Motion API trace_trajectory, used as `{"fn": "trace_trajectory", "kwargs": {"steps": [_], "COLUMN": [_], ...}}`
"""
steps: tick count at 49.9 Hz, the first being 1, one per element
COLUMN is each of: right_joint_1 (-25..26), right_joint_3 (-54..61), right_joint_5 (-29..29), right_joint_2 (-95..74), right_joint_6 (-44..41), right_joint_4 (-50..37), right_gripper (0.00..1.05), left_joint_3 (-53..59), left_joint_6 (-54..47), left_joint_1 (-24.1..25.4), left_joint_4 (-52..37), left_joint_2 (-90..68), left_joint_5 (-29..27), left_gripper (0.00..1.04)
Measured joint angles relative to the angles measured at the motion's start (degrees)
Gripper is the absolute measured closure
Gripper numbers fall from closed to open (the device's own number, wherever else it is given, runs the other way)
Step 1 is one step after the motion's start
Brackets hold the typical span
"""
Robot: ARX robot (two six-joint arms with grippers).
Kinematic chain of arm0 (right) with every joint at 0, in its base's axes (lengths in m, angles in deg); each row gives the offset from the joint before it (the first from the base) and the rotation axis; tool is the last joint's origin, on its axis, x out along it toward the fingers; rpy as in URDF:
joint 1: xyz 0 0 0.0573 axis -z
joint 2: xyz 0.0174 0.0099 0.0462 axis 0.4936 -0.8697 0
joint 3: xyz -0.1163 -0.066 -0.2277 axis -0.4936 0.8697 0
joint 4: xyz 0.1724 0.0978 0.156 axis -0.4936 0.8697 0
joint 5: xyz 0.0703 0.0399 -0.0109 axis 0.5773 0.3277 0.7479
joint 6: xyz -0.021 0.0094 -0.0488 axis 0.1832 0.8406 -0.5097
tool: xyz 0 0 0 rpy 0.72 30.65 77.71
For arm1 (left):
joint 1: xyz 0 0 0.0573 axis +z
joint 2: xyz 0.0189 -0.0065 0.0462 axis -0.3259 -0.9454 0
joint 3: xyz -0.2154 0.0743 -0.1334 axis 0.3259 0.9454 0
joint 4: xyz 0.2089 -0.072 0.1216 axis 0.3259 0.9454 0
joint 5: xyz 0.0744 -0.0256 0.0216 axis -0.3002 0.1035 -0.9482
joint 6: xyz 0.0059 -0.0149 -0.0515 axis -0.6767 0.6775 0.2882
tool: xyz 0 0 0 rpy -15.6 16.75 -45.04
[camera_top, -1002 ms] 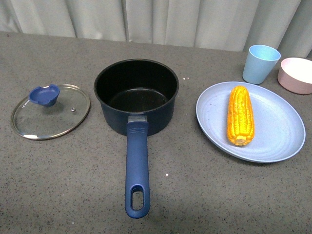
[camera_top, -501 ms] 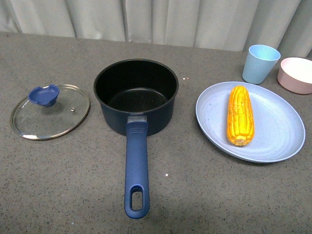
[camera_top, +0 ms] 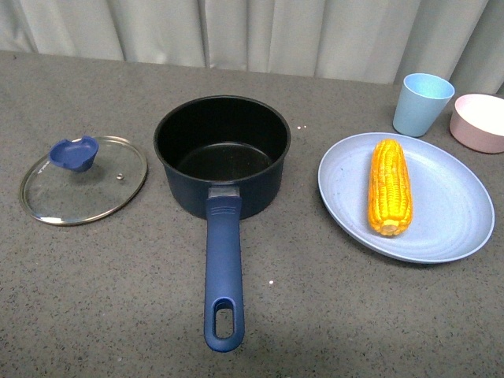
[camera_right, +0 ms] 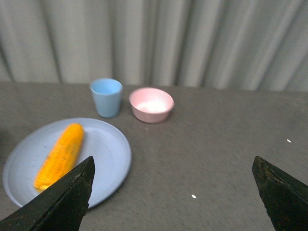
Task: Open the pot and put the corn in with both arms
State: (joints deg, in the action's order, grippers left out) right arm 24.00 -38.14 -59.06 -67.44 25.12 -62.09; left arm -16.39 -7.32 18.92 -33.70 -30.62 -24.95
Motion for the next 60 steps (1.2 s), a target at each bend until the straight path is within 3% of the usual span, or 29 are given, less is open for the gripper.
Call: {"fn": "trace_trajectory", "kwargs": {"steps": [3, 11, 17, 29, 44, 60], "right_joint_1": [0.83, 3.91, 4.83, 3.87, -0.44, -3.76], "right_joint_3": [-0.79, -5.27, -13.38, -30.73, -44.26, -55.15], "right_joint_5": [-0.98, 6.78, 12.61, 15.93, 19.61, 18.84], "right_joint_2": [-8.28, -29.09, -50.80, -77.18, -93.96, -104.21], "right_joint_6": [-0.48, -0.07, 3.32, 13.09, 19.47, 20.87], "right_joint_4": [-4.81, -17.84, -22.25, -15.85, -9.97, -2.10], "right_gripper": [0.09, 0.09, 0.09, 0.09, 0.09, 0.09], "left_joint_3": [0.00, 0.00, 0.00, 0.00, 0.00, 0.00], "left_joint_6": [0.00, -0.04, -0.02, -0.02, -0.02, -0.02], "left_joint_1": [0.00, 0.00, 0.00, 0.00, 0.00, 0.00], "left_joint_4": [0.00, 0.02, 0.02, 0.04, 0.04, 0.04], "left_joint_2": [0.02, 0.04, 0.04, 0.04, 0.04, 0.04], "left_joint_5": [0.09, 0.11, 0.09, 0.11, 0.11, 0.09], "left_gripper": [0.28, 0.05, 0.06, 0.06, 0.06, 0.06]}}
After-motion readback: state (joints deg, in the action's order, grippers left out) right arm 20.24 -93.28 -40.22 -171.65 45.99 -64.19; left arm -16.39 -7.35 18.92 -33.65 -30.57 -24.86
